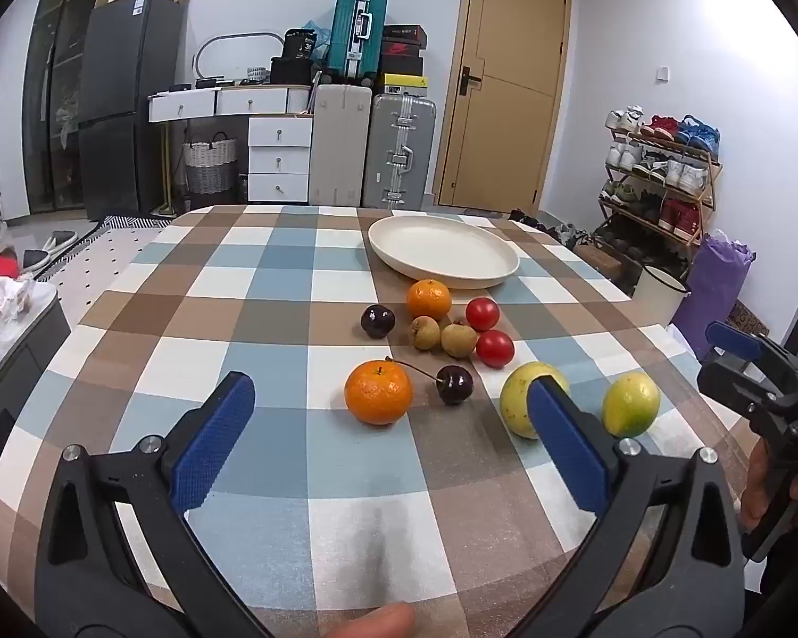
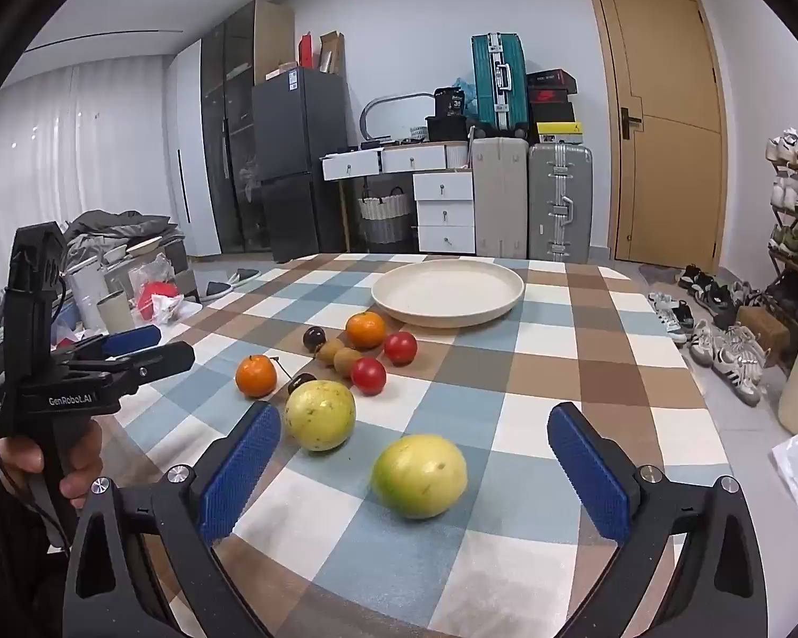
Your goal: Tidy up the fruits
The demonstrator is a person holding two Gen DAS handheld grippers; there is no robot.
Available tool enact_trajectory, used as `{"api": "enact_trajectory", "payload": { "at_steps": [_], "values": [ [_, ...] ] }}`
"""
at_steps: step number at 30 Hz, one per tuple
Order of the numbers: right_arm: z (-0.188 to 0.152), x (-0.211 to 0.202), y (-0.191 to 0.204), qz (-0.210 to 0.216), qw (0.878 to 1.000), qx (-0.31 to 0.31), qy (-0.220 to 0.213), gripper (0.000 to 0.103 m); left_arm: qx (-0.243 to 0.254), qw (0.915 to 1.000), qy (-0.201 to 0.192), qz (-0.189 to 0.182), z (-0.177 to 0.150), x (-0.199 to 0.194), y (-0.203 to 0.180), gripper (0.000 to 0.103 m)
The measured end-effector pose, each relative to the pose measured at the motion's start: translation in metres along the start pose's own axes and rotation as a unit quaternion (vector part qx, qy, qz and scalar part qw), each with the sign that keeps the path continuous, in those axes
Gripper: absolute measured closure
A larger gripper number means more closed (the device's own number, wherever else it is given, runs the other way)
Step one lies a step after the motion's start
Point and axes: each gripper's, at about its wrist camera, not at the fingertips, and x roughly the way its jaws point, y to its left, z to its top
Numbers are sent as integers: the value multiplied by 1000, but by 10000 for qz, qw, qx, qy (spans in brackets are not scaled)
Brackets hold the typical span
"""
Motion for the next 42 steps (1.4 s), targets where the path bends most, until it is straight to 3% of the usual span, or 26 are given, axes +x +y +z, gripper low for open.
{"api": "enact_trajectory", "payload": {
  "at_steps": [9, 42],
  "values": [
    [-2, -8, -1, 55, 9995, 54, -314, 1, 73, 10000, 4, 1, 0, 0, 0, 1],
    [1, -8, 2, 90, 9996, 109, -262, 0, 192, 9998, -32, 53, 1, -7, -5, 1]
  ]
}}
